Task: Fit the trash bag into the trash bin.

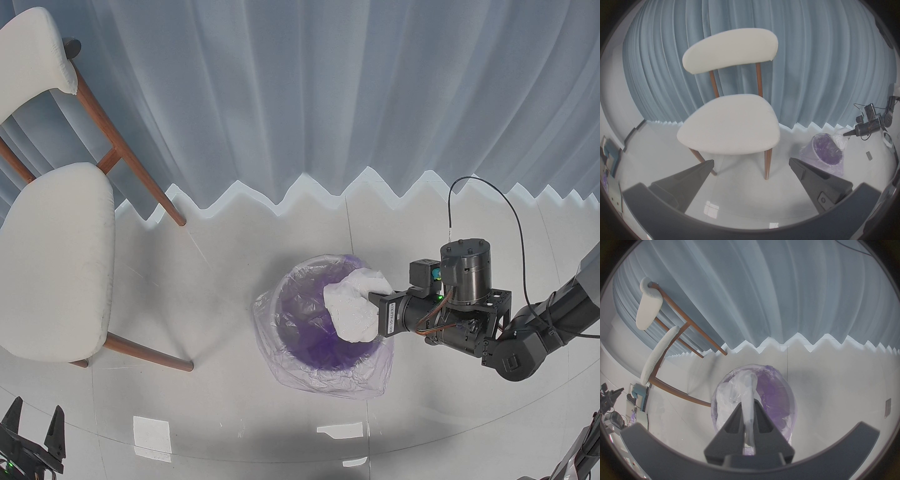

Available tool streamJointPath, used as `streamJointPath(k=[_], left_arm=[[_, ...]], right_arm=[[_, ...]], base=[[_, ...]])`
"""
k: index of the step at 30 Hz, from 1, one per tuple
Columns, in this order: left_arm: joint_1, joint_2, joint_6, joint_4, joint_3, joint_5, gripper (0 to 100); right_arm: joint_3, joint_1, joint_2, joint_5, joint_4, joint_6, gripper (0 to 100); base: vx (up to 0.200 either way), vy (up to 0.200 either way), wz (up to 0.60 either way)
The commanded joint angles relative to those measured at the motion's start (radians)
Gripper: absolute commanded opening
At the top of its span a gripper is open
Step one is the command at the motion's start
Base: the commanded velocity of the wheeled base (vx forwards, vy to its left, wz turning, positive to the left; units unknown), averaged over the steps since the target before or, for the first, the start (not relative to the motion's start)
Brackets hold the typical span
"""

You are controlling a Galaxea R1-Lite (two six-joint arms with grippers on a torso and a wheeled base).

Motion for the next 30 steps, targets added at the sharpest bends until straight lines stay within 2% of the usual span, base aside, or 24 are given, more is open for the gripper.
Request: streamJointPath(k=[1, 2, 4, 6, 8, 10, 23, 30], left_arm=[[0.059, -0.168, 0.197, 0.007, 0.018, -0.309, 100], [0.059, -0.168, 0.211, 0.012, 0.018, -0.355, 100], [0.06, -0.168, 0.213, 0.022, 0.018, -0.356, 100], [0.06, -0.168, 0.168, 0.038, 0.012, -0.321, 100], [0.06, -0.168, 0.059, 0.012, 0.018, -0.169, 100], [0.06, -0.168, 0.05, 0.008, 0.018, -0.132, 100], [0.06, -0.168, 0.056, 0.01, 0.018, -0.141, 100], [0.06, -0.168, 0.053, 0.005, 0.018, -0.143, 100]], right_arm=[[-0.023, -0.007, 0.074, -0.008, -0.001, -0.004, 0], [-0.023, -0.007, 0.083, -0.008, -0.001, -0.004, 0], [-0.021, -0.008, 0.091, -0.008, -0.001, -0.002, 0], [-0.027, -0.007, 0.106, -0.008, -0.001, -0.004, 0], [-0.055, -0.005, 0.138, -0.008, -0.001, -0.004, 0], [-0.075, -0.004, 0.163, -0.008, -0.001, -0.005, 0], [-0.233, 0.004, 0.33, -0.011, 0.0, -0.004, 0], [-0.286, -0.005, 0.384, -0.04, 0.003, -0.001, 0]], base=[[0.0, 0.0, 0.0], [0.0, 0.0, 0.0], [0.0, 0.0, 0.0], [0.0, 0.0, 0.0], [0.0, 0.0, 0.0], [0.0, 0.0, 0.0], [0.0, 0.0, 0.0], [0.0, 0.0, 0.0]])
